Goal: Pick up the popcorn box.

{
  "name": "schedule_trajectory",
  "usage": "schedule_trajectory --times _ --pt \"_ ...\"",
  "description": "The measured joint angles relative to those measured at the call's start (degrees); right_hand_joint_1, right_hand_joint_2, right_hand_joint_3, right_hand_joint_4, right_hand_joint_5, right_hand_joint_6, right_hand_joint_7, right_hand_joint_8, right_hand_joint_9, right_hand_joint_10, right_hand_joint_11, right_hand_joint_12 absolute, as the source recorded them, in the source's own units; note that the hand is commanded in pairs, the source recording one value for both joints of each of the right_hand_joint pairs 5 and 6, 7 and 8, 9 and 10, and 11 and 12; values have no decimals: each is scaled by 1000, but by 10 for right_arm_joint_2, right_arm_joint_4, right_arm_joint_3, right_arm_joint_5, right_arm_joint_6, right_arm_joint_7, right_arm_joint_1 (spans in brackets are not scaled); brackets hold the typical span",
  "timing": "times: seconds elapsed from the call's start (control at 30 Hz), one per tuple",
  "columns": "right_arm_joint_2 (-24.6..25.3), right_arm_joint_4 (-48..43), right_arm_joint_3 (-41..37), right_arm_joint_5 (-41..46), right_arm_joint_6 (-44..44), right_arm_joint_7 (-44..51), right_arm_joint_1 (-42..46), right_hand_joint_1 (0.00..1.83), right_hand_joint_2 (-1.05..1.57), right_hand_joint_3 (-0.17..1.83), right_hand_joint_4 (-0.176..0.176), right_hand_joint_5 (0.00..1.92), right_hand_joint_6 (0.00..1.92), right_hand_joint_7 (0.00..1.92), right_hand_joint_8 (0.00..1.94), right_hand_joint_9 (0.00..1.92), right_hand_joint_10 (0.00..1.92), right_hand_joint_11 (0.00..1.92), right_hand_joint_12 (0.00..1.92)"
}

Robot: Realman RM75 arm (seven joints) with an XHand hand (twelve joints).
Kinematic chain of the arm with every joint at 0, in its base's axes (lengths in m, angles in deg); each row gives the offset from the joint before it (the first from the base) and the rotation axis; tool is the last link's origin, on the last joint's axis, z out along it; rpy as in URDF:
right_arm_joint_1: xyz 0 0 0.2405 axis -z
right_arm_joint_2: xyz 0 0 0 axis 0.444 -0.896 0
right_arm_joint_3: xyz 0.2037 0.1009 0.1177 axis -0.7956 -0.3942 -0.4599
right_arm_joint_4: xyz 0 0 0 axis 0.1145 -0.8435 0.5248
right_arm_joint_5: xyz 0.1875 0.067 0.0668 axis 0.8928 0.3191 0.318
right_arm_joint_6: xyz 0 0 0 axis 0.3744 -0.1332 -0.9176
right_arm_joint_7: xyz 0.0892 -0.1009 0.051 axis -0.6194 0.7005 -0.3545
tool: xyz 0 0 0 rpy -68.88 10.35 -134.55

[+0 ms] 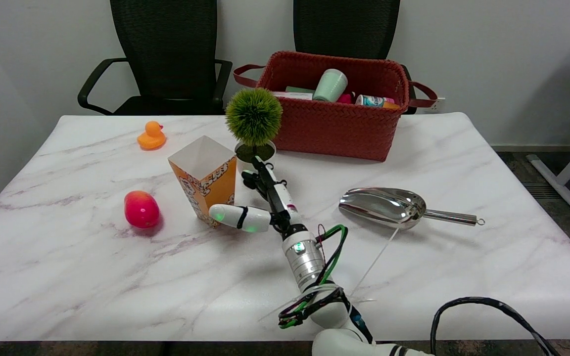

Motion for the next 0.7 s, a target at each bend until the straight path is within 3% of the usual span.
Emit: schedule_trajectory --times 0.37,0.7 --pt "2 8 0 0 -24 1 -7 923 235 73 0 0 0 267 267 298 298 0 0" --pt "8 20 0 -1 -39 30 -14 968 194 114 0 0 0 350 350 390 390 52 52"
